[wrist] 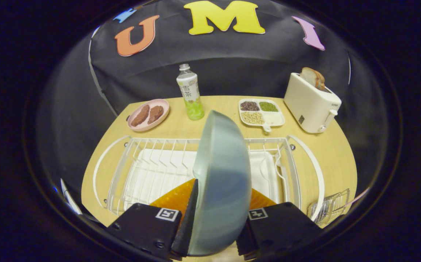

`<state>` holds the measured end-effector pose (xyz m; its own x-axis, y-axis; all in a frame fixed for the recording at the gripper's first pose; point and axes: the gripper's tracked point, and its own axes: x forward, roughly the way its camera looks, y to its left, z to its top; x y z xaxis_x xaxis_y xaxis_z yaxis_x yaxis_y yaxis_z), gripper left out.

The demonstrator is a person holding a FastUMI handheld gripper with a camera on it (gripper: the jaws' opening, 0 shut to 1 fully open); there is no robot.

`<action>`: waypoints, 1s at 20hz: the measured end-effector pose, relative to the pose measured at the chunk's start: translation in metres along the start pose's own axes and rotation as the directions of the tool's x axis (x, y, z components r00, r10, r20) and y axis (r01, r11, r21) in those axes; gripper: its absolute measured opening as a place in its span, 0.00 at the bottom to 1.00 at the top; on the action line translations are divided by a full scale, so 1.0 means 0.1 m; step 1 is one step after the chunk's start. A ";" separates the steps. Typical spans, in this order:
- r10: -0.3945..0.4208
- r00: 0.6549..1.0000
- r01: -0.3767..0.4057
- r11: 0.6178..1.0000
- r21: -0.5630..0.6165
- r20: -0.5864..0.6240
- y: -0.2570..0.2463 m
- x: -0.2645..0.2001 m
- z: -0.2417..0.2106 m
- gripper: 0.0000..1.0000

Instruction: Take the plate from the dish rack, then take the spoon from the basket and place it into the plate.

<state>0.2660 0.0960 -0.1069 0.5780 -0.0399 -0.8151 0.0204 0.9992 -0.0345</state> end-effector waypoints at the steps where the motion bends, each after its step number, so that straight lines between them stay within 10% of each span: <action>1: -0.021 1.000 0.021 1.000 0.018 -0.012 -0.01 -0.01 0.01 0.49; 10: -0.106 0.994 0.103 0.987 0.126 0.011 -0.22 -0.28 0.27 0.41; 20: 0.066 0.956 -0.098 0.990 0.101 0.285 -0.25 -1.52 -0.31 0.41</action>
<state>0.1529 0.0765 -0.0001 0.7862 0.0286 -0.6173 0.0455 0.9935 0.1040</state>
